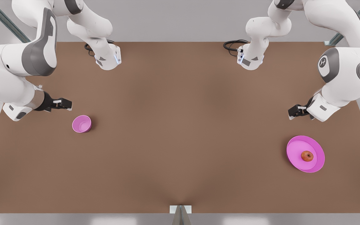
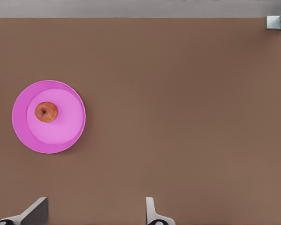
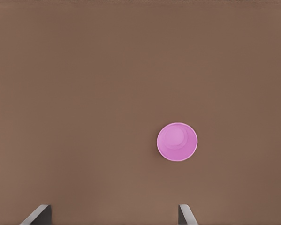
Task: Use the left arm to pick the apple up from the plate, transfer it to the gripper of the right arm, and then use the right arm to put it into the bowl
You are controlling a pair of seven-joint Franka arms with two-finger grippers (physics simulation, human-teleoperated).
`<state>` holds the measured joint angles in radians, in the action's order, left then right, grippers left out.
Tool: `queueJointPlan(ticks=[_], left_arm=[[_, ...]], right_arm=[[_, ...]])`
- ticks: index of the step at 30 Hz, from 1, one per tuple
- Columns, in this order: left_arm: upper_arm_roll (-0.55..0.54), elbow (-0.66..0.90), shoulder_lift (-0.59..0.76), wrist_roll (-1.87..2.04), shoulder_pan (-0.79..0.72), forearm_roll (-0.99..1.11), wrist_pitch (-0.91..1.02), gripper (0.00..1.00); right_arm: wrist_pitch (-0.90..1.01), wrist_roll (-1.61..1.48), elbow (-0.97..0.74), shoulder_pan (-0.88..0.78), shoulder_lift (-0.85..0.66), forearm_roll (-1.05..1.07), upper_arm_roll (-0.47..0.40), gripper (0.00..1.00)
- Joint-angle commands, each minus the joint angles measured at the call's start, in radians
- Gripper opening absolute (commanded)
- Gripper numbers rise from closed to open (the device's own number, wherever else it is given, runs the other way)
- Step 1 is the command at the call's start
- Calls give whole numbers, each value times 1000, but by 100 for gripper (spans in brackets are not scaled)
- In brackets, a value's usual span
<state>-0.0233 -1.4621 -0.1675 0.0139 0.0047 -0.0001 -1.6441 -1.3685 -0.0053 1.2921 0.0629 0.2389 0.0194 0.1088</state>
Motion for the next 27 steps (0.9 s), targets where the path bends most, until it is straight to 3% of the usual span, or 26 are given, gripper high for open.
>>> queueJointPlan(ticks=[1, 5, 9, 18, 27], left_arm=[[0, 0, 0, -3, 0, 5, -37, 100], [6, 6, -98, -211, 104, -1, -88, 100], [11, 5, -265, -509, 212, -41, -368, 100], [11, -63, -437, -847, 334, -207, -644, 100], [11, -55, -569, -940, 368, -221, -704, 100]], right_arm=[[-20, -1, 0, 0, -1, 1, 0, 100], [-21, 4, 0, 0, 0, -4, 0, 100], [-38, 7, -25, 8, 6, -38, -9, 100], [-60, 8, -27, 6, 11, -38, -6, 100], [-60, 4, -27, 11, 11, -36, -6, 100]])
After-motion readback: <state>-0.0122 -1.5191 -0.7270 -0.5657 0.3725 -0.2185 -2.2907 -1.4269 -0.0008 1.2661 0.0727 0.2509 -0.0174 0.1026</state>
